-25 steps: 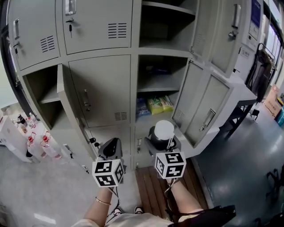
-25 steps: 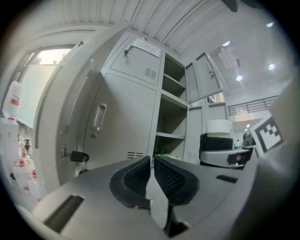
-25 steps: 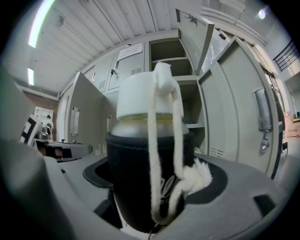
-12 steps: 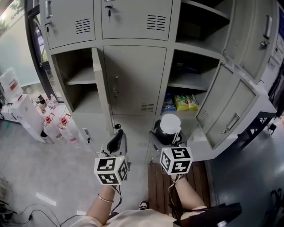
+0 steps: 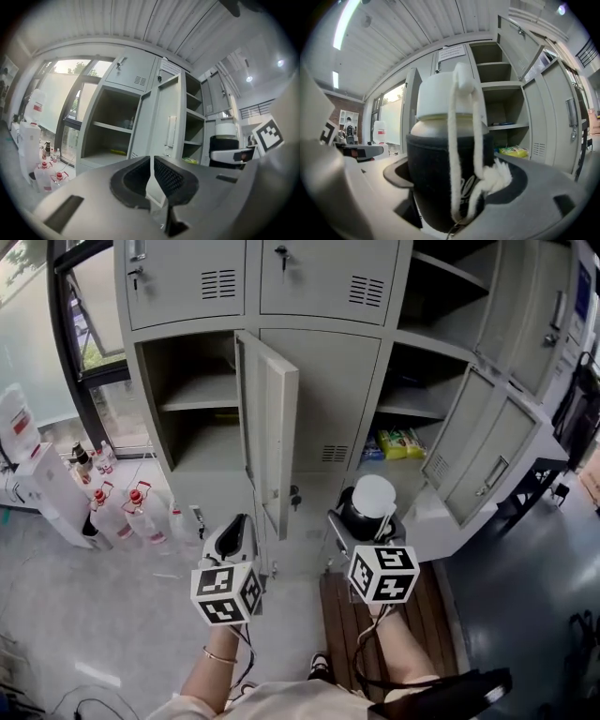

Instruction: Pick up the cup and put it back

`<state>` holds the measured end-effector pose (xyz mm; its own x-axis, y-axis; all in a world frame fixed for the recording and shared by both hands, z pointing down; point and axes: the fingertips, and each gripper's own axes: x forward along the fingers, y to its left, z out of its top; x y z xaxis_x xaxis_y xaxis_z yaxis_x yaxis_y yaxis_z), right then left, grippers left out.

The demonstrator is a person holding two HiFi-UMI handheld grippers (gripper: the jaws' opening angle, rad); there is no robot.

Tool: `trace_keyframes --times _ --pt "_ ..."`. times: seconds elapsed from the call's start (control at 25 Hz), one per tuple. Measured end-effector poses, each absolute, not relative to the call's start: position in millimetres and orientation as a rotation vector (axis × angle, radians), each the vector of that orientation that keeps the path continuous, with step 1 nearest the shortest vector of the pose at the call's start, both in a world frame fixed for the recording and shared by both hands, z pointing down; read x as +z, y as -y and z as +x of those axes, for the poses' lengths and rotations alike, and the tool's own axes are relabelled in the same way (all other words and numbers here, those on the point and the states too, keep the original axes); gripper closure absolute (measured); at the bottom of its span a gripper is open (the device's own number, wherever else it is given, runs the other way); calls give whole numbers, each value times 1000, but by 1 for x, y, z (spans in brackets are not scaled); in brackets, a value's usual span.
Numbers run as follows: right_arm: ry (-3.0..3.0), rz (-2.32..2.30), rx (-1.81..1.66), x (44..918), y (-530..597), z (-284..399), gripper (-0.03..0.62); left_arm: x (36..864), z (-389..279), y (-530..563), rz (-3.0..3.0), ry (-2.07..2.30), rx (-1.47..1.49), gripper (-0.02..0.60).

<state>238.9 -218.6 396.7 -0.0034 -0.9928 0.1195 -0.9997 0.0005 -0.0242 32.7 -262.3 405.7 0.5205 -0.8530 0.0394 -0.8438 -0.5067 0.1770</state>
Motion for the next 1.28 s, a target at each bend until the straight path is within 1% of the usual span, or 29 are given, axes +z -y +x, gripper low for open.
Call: trace_keyframes --times 0.72,1.0,1.28 --pt "2215 2131 198 401 193 97 177 401 -122 251 2541 1579 -72 555" --pt "2337 1997 185 399 210 32 175 399 -175 253 2481 1682 -93 555" --pt "2426 1877 171 399 247 -13 175 401 -220 260 2408 1791 -91 555"
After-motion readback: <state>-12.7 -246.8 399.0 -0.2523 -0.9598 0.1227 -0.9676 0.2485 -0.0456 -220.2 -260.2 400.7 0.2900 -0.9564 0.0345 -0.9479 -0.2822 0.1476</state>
